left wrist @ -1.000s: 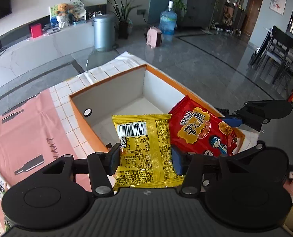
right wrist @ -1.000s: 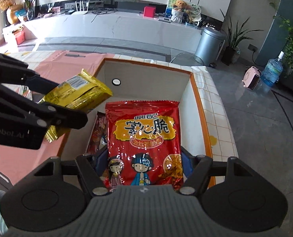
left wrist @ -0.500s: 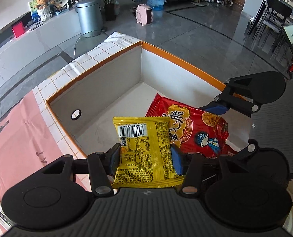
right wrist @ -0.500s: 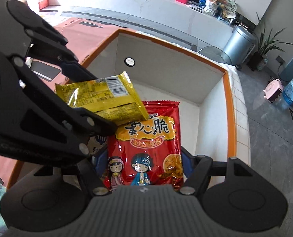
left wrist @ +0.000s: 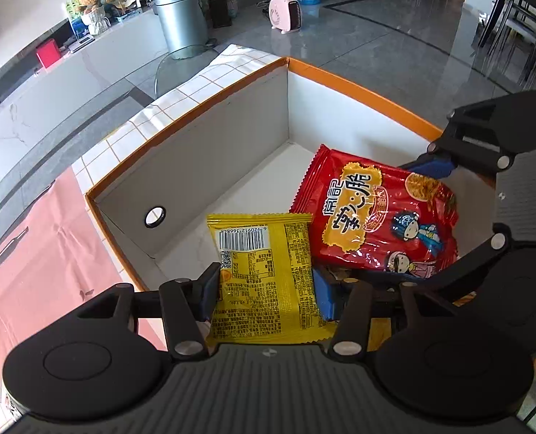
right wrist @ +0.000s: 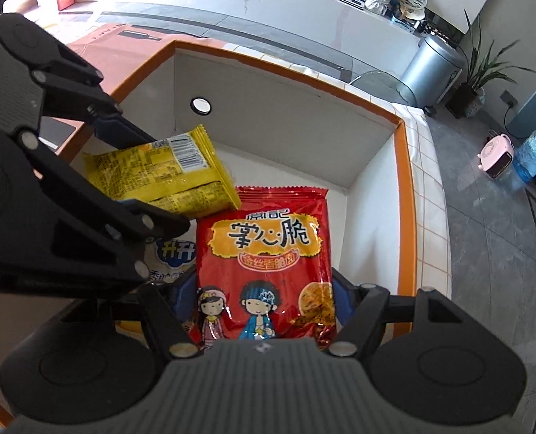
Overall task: Organize snacks
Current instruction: 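Lower the red bag and yellow pack into the orange box and open both tools, then withdraw both open tools from the box back over the runner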
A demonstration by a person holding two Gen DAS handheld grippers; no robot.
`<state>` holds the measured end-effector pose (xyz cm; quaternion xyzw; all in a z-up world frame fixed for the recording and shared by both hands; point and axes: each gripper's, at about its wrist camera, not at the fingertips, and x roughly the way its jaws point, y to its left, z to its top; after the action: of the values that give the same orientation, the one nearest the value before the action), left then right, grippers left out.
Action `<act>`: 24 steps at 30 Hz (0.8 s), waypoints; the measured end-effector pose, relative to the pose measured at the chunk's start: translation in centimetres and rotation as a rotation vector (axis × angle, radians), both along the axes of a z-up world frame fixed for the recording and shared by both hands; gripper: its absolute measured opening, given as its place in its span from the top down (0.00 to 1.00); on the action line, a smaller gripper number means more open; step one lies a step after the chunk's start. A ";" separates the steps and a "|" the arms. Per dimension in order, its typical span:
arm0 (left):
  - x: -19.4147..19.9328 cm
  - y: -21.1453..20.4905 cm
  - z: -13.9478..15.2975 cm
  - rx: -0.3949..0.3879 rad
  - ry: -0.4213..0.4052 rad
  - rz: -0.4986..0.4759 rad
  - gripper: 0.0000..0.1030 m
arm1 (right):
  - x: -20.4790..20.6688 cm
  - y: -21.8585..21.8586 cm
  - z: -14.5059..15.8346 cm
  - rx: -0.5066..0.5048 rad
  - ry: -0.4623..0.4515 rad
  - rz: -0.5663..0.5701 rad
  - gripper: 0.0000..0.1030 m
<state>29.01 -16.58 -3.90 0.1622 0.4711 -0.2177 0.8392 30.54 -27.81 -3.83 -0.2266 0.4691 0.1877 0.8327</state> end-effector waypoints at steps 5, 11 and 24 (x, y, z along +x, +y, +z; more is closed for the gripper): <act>0.3 -0.3 0.0 0.018 0.008 0.014 0.42 | -0.6 -0.1 0.1 -0.005 0.003 0.000 0.33; 0.1 -0.2 0.4 0.018 0.004 0.023 0.36 | -0.7 0.1 0.8 -0.006 0.014 -0.002 0.32; -1.3 0.4 2.3 0.008 -0.064 0.038 0.21 | -0.9 0.3 2.3 -0.028 -0.009 -0.021 0.20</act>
<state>27.67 -16.14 -1.64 0.1638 0.4480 -0.1945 0.8571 29.67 -27.50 -1.58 -0.2344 0.4702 0.1713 0.8335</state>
